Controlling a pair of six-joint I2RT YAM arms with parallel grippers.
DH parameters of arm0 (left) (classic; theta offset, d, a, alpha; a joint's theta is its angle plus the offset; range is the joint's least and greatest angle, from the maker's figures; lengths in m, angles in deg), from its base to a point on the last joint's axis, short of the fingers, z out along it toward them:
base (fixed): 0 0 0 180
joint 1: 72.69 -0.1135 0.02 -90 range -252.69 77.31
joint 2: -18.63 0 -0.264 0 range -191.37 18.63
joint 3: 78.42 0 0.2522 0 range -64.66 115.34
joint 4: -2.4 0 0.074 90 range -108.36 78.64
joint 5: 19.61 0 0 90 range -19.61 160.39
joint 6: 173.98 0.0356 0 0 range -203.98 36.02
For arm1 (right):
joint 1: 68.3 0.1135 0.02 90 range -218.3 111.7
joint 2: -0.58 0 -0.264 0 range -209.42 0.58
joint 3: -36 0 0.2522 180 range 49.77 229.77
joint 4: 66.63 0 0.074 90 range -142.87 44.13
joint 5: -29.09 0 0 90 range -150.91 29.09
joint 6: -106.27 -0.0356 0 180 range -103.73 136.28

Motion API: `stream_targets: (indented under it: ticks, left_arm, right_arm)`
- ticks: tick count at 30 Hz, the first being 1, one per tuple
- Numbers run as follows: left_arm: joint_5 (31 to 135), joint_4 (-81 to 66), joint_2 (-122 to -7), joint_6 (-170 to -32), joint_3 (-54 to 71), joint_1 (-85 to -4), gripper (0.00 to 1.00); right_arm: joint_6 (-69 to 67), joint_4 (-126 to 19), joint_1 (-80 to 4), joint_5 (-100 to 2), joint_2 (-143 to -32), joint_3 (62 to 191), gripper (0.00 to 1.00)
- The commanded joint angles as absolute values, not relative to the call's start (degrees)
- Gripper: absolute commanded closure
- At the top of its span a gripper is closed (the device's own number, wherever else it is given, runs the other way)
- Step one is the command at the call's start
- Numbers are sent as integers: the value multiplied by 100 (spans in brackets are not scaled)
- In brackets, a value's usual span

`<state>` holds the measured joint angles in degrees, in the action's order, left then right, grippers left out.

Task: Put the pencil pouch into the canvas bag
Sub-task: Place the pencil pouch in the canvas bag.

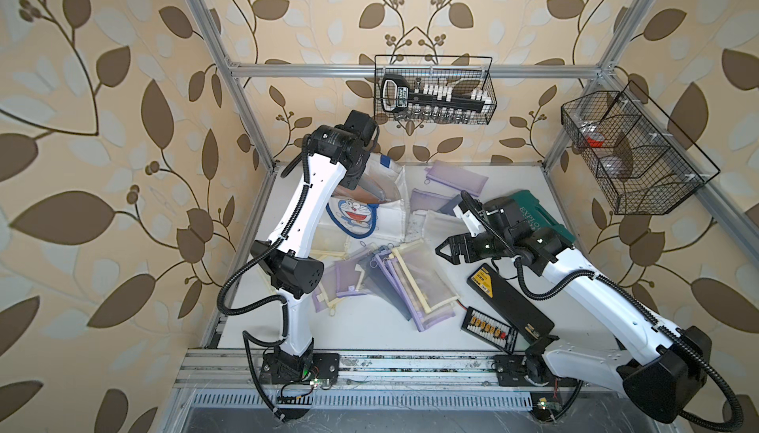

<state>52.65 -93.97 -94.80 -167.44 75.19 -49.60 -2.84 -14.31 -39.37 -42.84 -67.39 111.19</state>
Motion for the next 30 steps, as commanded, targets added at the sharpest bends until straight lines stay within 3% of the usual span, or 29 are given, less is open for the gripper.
stream_targets:
  ticks: [1, 6, 15, 20, 24, 30]
  left_arm:
    - [5393, -9929, -9502, -17105, 7711, -5008, 100]
    - [5421, -10219, -9571, -17481, 7416, -5002, 100]
    - [5544, -9236, -9781, -17172, 6664, -5027, 99]
    - [5548, -8890, -9602, -16314, 6718, -5019, 56]
    - [5559, -8516, -8970, -15482, 6181, -5019, 33]
    - [6267, -7890, -7895, -13729, 5313, -4772, 18]
  right_arm:
    - [-157, -1286, -4004, -4438, -6798, 11296, 4]
    - [-148, -1380, -4178, -4287, -6848, 11139, 3]
    - [-77, -1397, -4311, -4232, -6912, 11120, 3]
    - [-25, -1380, -4410, -4195, -6852, 10995, 3]
    - [-84, -1532, -4580, -3994, -6789, 10772, 2]
    - [-192, -1861, -4823, -3463, -6936, 10470, 2]
